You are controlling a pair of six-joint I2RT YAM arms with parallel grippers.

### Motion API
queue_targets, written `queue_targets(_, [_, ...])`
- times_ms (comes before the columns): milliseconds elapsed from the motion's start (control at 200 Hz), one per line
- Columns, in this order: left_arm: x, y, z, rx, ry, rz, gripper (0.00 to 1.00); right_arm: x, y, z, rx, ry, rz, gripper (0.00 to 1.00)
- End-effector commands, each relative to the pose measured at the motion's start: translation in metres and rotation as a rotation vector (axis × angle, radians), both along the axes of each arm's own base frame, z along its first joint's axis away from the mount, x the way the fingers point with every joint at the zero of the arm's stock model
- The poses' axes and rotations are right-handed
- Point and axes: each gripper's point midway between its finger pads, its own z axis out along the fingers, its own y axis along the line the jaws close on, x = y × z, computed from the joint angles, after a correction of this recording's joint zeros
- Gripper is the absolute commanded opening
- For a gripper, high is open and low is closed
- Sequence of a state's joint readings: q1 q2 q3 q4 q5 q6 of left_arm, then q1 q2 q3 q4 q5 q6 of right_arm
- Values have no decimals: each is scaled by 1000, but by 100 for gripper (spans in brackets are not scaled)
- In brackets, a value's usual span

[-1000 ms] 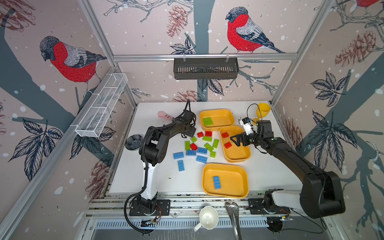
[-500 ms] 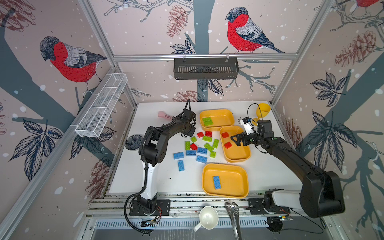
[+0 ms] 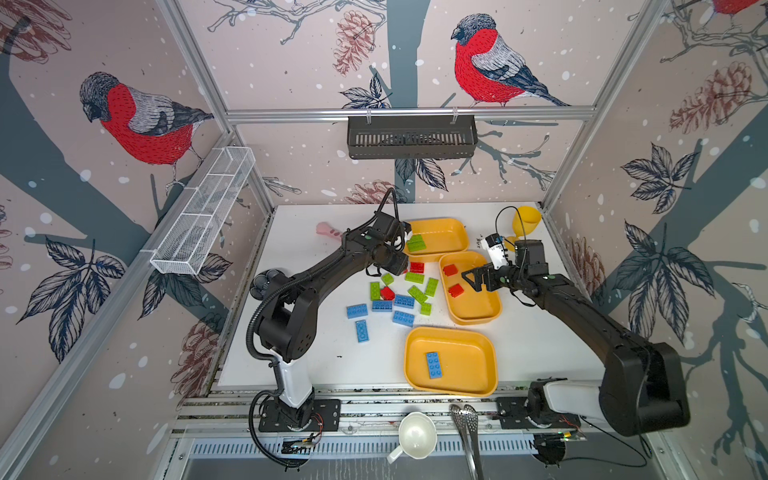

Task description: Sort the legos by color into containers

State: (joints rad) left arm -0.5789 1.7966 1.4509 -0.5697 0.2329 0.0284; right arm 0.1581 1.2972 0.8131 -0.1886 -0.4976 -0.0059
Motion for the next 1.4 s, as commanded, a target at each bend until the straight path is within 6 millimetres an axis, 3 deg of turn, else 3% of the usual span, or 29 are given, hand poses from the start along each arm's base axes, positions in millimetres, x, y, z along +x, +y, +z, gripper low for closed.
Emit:
queue_targets(0, [-52,-28,13,-108,62,-176,36,1,-1,7,-3,-25,14,99])
queue_targets(315, [-175,-55,6,-124,119,-492,35,0,-2,3,-8,2,18,100])
queue_targets(560, [-205,-53,-28,-63,160,-539,34,-3,2,2,-20,15,46,99])
queue_targets(640, [-205,-53,-36,-48,151,-532,37,-4,3,1,-21,19,46,100])
queue_targets(735, [-200,-51,-39,-23,132,-514,50,-6,3,1,-21,20,48,99])
queue_targets(881, [-188,-48,-29,1,77,-487,64,-6,3,3,-23,14,46,99])
queue_targets(1026, [-169,-33,-14,25,37,-453,70,-4,3,5,-19,7,42,99])
queue_targets(1146, [-151,-5,-5,76,5,-419,71,-2,5,5,-12,6,42,99])
queue_targets(1396, [-109,85,-18,358,-62,-280,72,2,12,5,-3,0,56,99])
